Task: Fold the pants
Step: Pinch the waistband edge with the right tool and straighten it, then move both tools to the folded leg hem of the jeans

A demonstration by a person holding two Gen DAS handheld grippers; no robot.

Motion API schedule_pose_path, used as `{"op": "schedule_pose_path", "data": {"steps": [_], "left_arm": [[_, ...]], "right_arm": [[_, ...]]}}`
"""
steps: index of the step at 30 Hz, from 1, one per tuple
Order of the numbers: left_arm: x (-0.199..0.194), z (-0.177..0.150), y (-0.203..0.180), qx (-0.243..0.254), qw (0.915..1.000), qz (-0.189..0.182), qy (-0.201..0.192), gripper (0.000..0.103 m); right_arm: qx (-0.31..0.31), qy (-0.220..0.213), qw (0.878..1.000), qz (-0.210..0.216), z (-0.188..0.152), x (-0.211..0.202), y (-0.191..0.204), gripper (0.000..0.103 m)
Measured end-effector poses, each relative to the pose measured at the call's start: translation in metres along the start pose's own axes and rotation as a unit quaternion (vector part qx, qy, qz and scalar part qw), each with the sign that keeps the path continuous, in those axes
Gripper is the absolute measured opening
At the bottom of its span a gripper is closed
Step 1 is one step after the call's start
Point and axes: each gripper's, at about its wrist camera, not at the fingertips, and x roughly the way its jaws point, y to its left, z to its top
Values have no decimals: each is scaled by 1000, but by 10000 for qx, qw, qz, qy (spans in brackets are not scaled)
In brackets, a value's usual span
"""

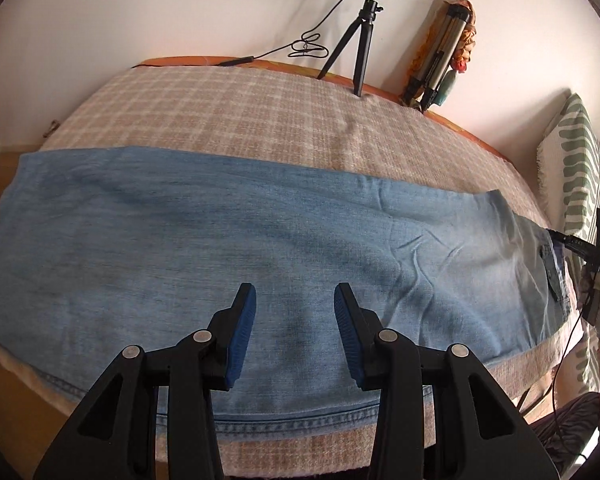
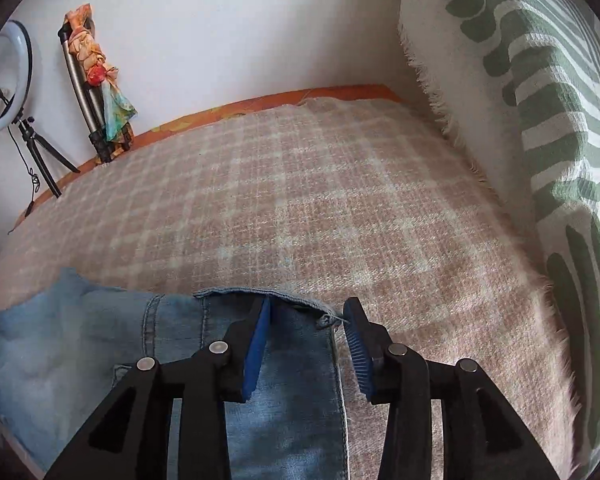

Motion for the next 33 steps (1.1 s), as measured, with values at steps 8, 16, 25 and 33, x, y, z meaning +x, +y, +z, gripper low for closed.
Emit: {"op": "schedule_pose_path", "data": {"steps": [8,16,25,33], "left_arm": [[-39,7,85,-1052,9930,433,-324,39],[-77,4,197,-2397,9653,821,-628,49],[-88,-29,296,-3473,9281,1185,-624,49],[-68,-47,324,-4006,9085,1007,-631,49]], "right_arm": [[-540,-631,9939,719,-3,-68,51,56],[-1301,-399,9680,2108,-26,-89,156,56],[-2368,-65,9264,2927,-62,-101,275,56],[-3117,314,8848,3448,-116,-105,345,56]]}}
